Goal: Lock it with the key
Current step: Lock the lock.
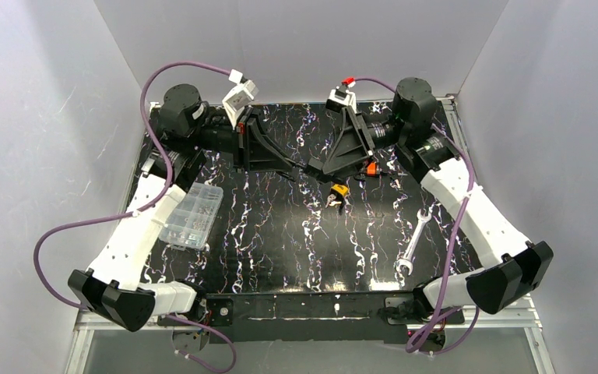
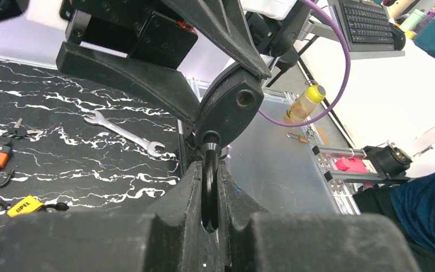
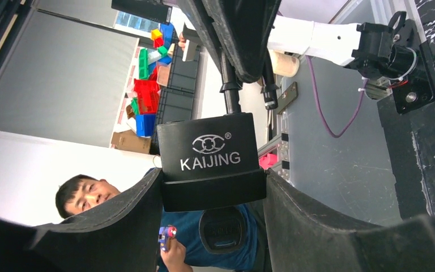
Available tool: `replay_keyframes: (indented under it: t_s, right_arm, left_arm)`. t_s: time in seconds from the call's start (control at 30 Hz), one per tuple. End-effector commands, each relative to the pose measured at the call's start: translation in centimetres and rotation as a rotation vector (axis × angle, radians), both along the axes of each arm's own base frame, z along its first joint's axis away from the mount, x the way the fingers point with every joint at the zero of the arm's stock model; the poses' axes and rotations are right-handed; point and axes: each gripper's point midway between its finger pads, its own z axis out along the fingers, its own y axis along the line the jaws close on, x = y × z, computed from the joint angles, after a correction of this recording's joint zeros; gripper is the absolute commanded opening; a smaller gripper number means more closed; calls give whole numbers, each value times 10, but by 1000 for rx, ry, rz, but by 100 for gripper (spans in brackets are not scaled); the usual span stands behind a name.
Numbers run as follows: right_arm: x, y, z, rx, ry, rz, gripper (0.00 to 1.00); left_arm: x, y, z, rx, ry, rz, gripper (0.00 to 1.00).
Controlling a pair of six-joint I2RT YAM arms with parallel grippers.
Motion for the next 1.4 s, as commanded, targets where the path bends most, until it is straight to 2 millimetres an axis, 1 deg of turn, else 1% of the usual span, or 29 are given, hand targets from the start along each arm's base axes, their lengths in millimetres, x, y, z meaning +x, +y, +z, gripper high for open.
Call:
replay_keyframes:
  t_s: [0.0, 0.07, 0.1, 0.17, 0.2, 0.23, 0.27, 0.37, 0.53, 0.67, 0.77, 0.87, 0.9, 0.93, 1.03, 1.13, 1.17, 1.3, 1.37]
  right_arm:
    - [13, 0, 30, 38, -160, -137, 1]
    - [19, 2, 32, 20, -205, -184, 1]
    - [22, 2, 33, 12, -227, -207, 7]
    - [30, 5, 35, 9, -263, -247, 37]
    - [33, 6, 35, 12, -275, -264, 50]
    - [37, 7, 37, 16, -287, -282, 60]
    - [40, 8, 38, 23, -295, -295, 65]
    - [51, 12, 42, 41, -294, -349, 74]
    - [68, 12, 49, 63, -267, -431, 80]
    - [70, 9, 56, 86, -276, -467, 81]
    - [69, 6, 57, 89, -334, -493, 81]
    - [77, -2, 48, 65, -485, -588, 82]
    - [76, -4, 49, 75, -531, -600, 82]
    - [71, -7, 54, 102, -584, -603, 82]
    - [61, -7, 61, 177, -664, -596, 82]
    - [54, -3, 65, 224, -690, -571, 79]
    - [51, -1, 70, 252, -708, -563, 78]
    - [45, 9, 81, 292, -731, -547, 73]
    - [46, 11, 86, 302, -736, -555, 72]
  left_arm:
    - [-19, 6, 8, -7, -23, -25, 0]
    - [-9, 3, 10, -7, -21, 55, 0]
    - [2, 2, 12, -10, -19, 129, 0]
    - [17, 2, 18, -30, -19, 259, 0]
    - [24, 2, 22, -50, -25, 315, 0]
    - [31, 4, 25, -66, -32, 377, 0]
    - [37, 7, 28, -77, -33, 432, 0]
    - [50, 14, 40, -120, -62, 551, 0]
    - [56, 18, 60, -184, -79, 612, 0]
    - [64, 21, 71, -231, -43, 665, 0]
    - [61, 19, 82, -267, 8, 641, 0]
    - [59, 19, 99, -315, 65, 629, 0]
    - [58, 19, 105, -332, 82, 628, 0]
    - [57, 19, 110, -346, 102, 625, 0]
    - [57, 20, 121, -369, 155, 627, 0]
    - [53, 20, 131, -404, 186, 605, 0]
    - [52, 20, 135, -415, 192, 600, 0]
    - [49, 19, 141, -431, 220, 575, 0]
    - [48, 19, 142, -436, 221, 571, 0]
